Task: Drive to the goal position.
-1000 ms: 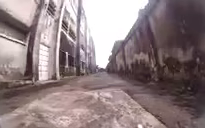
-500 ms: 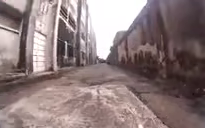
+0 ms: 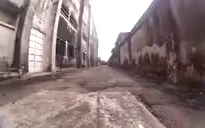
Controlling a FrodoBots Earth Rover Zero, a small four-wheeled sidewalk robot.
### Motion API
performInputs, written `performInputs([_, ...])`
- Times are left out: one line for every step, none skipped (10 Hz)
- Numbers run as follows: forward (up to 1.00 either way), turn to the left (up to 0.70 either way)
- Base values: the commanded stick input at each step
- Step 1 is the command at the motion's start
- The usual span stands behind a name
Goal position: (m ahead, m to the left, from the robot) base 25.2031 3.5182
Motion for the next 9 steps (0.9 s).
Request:
performInputs([0.85, -0.05])
performInputs([0.85, 0.0])
performInputs([0.85, 0.0])
performInputs([0.85, 0.0])
performInputs([0.85, 0.0])
performInputs([0.85, 0.0])
performInputs([0.85, 0.0])
performInputs([0.85, -0.09])
performInputs([0.85, -0.18])
